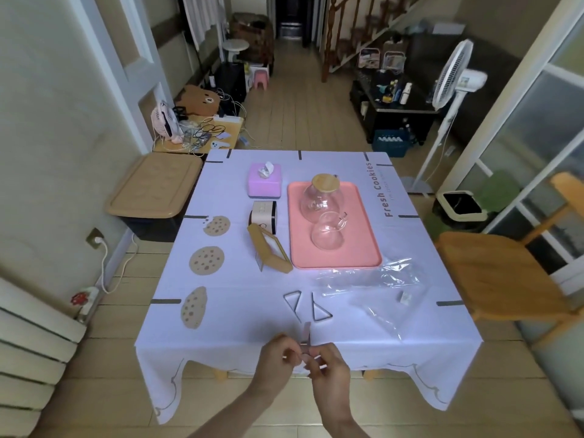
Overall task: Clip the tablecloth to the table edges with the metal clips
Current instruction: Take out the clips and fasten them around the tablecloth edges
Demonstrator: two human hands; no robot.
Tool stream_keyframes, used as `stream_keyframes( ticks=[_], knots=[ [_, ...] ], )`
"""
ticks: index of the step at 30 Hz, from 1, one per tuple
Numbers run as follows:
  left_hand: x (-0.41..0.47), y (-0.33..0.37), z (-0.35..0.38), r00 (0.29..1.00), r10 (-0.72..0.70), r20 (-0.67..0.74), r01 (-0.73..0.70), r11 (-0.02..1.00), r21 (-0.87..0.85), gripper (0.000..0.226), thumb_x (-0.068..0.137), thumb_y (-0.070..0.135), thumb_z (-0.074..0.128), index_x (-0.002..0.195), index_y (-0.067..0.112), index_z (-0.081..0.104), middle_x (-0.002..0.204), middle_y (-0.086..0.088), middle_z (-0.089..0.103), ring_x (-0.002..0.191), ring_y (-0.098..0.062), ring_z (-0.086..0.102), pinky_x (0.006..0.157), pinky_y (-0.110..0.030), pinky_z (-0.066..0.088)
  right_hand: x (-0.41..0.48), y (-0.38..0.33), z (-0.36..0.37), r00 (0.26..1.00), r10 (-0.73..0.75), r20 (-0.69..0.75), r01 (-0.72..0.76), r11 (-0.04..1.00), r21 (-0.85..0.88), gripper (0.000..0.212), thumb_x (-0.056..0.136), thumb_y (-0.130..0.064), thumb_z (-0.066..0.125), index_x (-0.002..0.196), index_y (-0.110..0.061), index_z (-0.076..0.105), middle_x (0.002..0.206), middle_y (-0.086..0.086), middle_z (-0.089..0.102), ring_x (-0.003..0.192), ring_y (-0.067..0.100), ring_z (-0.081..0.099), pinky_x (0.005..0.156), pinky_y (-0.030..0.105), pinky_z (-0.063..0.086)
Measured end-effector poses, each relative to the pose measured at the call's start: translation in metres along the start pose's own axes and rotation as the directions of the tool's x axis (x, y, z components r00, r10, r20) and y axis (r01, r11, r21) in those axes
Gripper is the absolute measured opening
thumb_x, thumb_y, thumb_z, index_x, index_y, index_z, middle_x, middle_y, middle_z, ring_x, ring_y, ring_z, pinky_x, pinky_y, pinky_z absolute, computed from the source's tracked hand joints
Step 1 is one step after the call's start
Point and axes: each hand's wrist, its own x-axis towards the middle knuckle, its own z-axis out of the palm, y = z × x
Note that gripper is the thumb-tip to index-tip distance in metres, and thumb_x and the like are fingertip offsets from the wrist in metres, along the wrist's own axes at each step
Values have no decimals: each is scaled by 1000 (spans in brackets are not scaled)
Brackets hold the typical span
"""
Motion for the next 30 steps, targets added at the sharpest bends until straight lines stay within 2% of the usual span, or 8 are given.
stream_keyframes(
  ticks=[3,7,14,16,19,23,26,30],
  knots=[
    [1,7,-3,984,-178,-22,166,953,-255,27,79,-16,56,78,12,56,81,1,59,67,-13,66,65,-29,56,3,0,-5,999,22,46,-25,998,53,46,78,2,69,59,-39,60,68,-12,63,57,10,58,58,31,50],
    [6,14,-6,959,-271,85,284,910,-303,20,87,-5,55,100,10,57,89,-8,61,70,-14,64,65,-30,54,7,4,-13,980,39,196,-62,992,114,46,74,11,64,50,-27,55,61,-7,61,56,6,45,58,24,41],
    [-3,11,-14,932,-313,185,355,892,-278,16,81,3,52,73,13,61,70,-3,61,69,-18,58,73,-37,54,9,8,-11,940,-67,333,92,994,-59,52,77,1,67,57,-46,56,71,-16,62,66,4,53,62,22,41],
    [-5,4,-21,939,-308,152,339,901,-271,18,73,7,50,64,21,59,66,5,59,68,-14,55,65,-32,49,7,3,-1,926,-115,359,150,986,-71,51,77,-4,70,58,-50,57,78,-19,62,73,3,58,65,21,44],
    [-8,-9,-36,936,-327,131,351,900,-258,24,76,-7,47,68,12,58,60,12,59,69,-15,53,60,-21,42,-1,-2,20,911,-203,360,252,963,-96,39,72,-9,76,63,-40,53,78,-29,57,79,-3,53,65,12,40],
    [-11,-31,-67,923,-357,144,384,882,-274,12,71,4,53,73,11,63,63,6,59,66,-12,55,60,-21,44,-12,-3,58,894,-257,367,313,944,-101,37,72,-14,76,65,-40,51,79,-29,55,81,-9,42,66,7,35],
    [-11,-53,-96,926,-356,126,378,876,-299,23,85,-8,50,73,9,60,62,3,56,58,-7,55,51,-15,44,-21,-7,95,873,-351,339,388,921,-46,13,74,-30,67,69,-30,55,78,-27,52,81,-8,40,71,6,35],
    [-8,-95,-133,949,-307,75,316,921,-227,41,90,-2,48,66,28,63,64,7,59,64,-13,54,63,-24,41,-31,-11,146,834,-466,296,498,866,-40,7,77,-33,62,75,-31,55,83,-26,53,82,-6,43,74,2,35]
  ],
)
